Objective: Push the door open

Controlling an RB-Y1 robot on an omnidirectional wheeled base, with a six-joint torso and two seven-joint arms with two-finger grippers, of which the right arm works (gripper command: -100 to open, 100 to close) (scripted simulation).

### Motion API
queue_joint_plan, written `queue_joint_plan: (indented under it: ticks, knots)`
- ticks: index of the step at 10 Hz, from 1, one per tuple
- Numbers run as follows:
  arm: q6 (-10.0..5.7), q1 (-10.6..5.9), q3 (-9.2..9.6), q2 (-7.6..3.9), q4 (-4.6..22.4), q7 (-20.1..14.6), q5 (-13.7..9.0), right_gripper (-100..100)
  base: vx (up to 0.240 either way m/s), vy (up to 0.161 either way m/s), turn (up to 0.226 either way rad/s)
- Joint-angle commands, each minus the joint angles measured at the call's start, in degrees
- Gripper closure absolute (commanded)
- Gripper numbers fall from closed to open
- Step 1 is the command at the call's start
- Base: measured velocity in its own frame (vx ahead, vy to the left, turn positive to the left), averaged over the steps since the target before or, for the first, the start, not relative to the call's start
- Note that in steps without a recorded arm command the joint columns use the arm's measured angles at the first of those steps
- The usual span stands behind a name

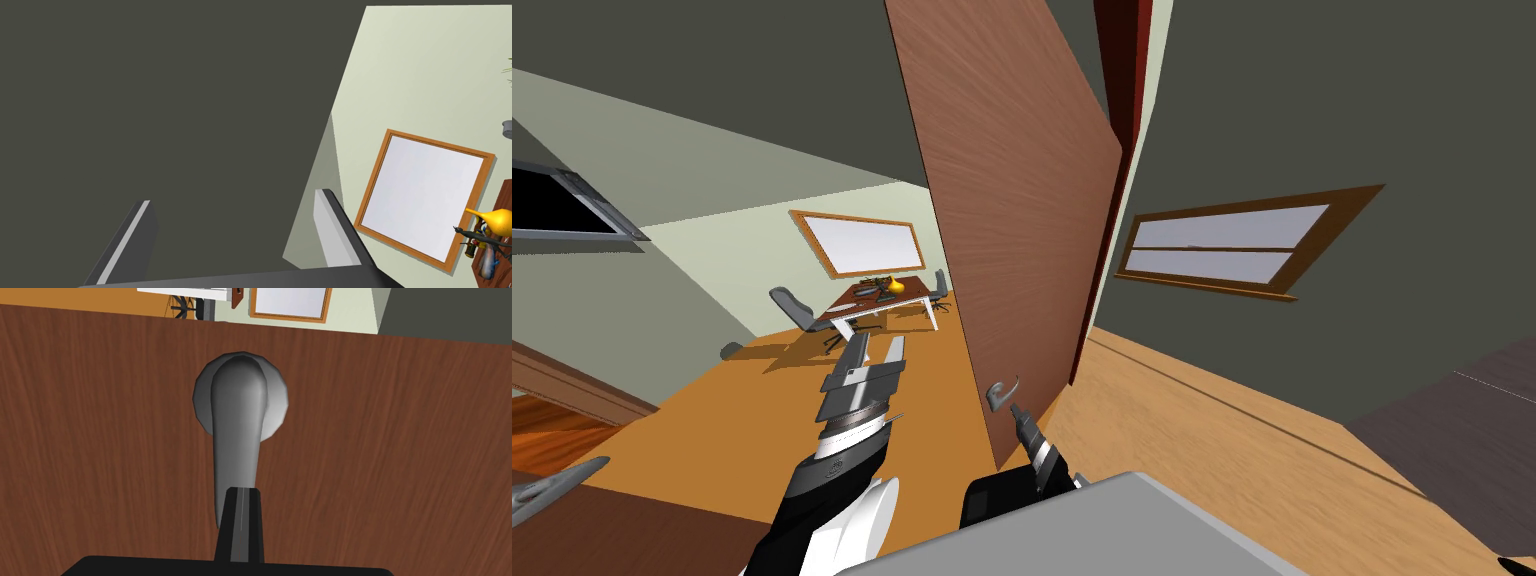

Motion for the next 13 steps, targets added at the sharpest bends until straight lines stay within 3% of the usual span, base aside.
queue_joint_plan:
  ticks: [1,2,6,13]
  knots:
    - [0.00,-0.01,0.00,0.01,0.0,0.0,0.0,100,0.000,0.000,0.000]
    - [0.02,0.50,-0.31,-0.11,-0.4,0.2,-0.2,-100,-0.119,-0.034,-0.115]
    - [0.07,1.28,-0.77,-0.33,-1.2,0.6,-0.5,-100,-0.184,-0.042,-0.083]
    - [-0.86,-0.28,-2.24,1.05,1.3,0.7,-0.6,-100,0.162,0.097,0.027]
